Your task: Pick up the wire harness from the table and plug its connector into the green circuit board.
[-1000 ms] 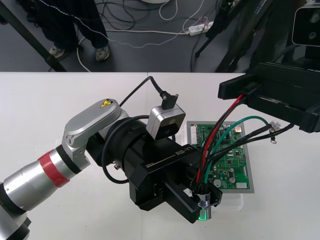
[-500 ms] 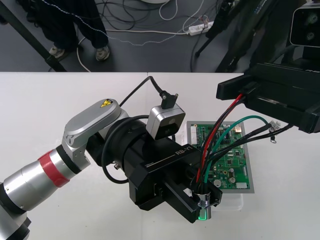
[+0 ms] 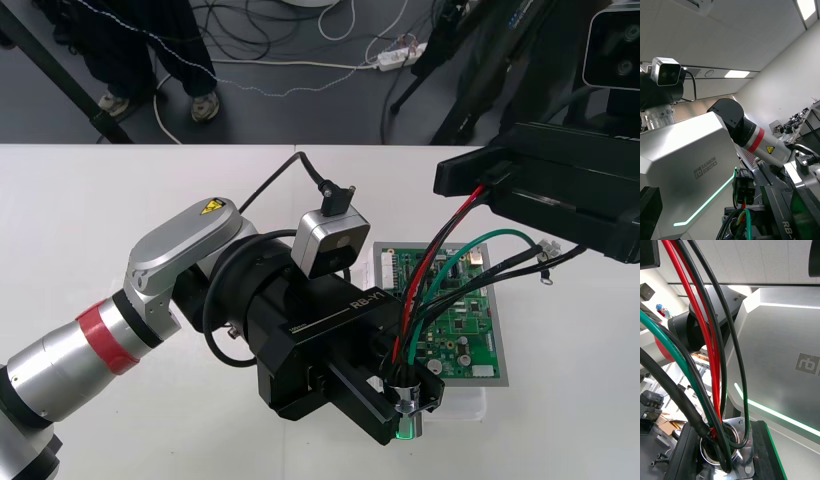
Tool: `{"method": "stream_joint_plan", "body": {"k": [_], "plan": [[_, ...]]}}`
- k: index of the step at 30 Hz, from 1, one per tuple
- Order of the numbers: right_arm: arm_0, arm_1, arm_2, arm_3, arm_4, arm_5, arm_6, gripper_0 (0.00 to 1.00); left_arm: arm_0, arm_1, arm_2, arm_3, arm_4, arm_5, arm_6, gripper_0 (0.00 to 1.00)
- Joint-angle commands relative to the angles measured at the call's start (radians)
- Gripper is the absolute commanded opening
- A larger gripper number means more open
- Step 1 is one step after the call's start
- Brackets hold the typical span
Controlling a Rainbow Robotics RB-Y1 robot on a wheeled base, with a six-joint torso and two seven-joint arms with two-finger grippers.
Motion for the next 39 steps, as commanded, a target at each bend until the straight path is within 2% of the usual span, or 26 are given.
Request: {"method": "stream_joint_plan", "body": {"k": [1,20,21,22,23,26,29,31,39], "plan": [[-0.038,0.017,0.009,-0.033,-0.023,-0.004,-0.02,1.0,0.011,0.018,-0.016,-0.038,0.017,-0.04,0.041,0.0],[-0.053,0.019,0.006,-0.031,-0.021,-0.004,-0.019,1.0,0.011,0.018,-0.016,-0.039,0.017,-0.04,0.046,0.0],[-0.053,0.019,0.006,-0.031,-0.021,-0.004,-0.019,0.79,0.01,0.018,-0.015,-0.039,0.018,-0.04,0.046,0.0],[-0.052,0.019,0.006,-0.033,-0.017,-0.004,-0.019,0.42,0.01,0.018,-0.015,-0.038,0.018,-0.04,0.046,0.0],[-0.053,0.019,0.006,-0.033,-0.009,-0.004,-0.017,0.31,0.011,0.018,-0.016,-0.039,0.018,-0.04,0.047,0.0],[-0.053,0.019,0.006,-0.033,0.003,-0.004,-0.013,0.15,0.011,0.018,-0.015,-0.038,0.018,-0.04,0.047,0.0],[-0.053,0.019,0.006,-0.033,0.006,-0.004,-0.007,0.04,0.011,0.018,-0.015,-0.038,0.018,-0.04,0.047,0.0],[-0.053,0.019,0.008,-0.033,0.006,-0.004,-0.003,0.0,0.011,0.018,-0.015,-0.039,0.018,-0.04,0.047,0.0],[-0.056,0.025,0.006,-0.033,0.006,-0.004,0.003,0.0,0.011,0.018,-0.015,-0.038,0.017,-0.04,0.047,0.0]]}}
